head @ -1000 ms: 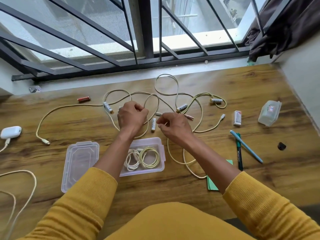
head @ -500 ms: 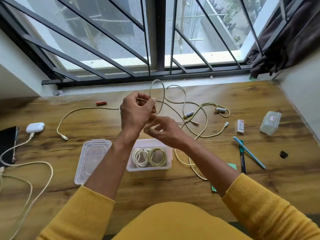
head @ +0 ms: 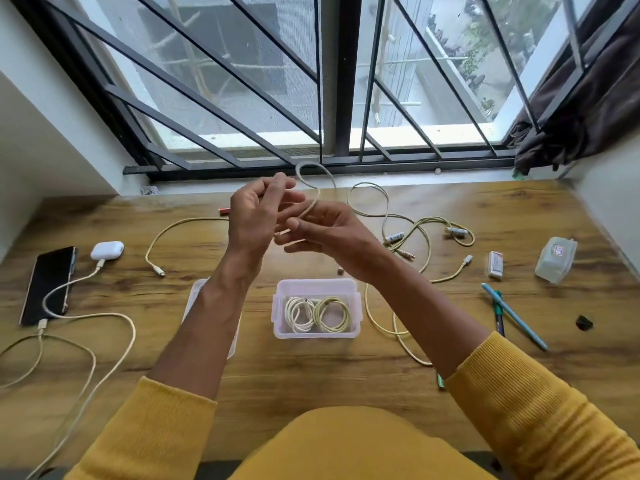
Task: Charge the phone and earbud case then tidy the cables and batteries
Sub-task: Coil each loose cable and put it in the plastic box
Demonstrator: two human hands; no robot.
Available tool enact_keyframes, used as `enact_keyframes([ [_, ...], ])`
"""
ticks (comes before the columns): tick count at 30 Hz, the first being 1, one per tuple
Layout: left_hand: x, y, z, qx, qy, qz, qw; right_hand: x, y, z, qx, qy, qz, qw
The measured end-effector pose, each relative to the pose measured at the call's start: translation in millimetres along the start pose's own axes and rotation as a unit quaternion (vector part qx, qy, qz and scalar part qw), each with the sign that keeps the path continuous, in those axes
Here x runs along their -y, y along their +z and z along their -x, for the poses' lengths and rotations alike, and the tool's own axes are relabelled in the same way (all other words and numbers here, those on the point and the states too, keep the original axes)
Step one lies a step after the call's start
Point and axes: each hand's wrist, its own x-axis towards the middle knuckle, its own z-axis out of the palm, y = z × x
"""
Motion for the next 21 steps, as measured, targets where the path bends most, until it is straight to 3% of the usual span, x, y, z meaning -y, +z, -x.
enact_keyframes([
  [7, 22.0, -24.5, -1.8, 0.025, 0.044, -0.033, 0.998, 21.8, -9.0, -4.0, -0.053, -0.052, -0.115, 0.991],
  [14, 44.4, -32.2, 1.6, 0.047, 0.049, -0.136, 0.988, 31.9, -11.2, -3.0, -0.072, -0.069, -0.194, 0.976],
  [21, 37.3, -31.2, -2.4, 0.046, 0.046, -0.09, 0.994, 30.2, -16.0, 1.2, -0.072, -0.061, -0.198, 0.976],
])
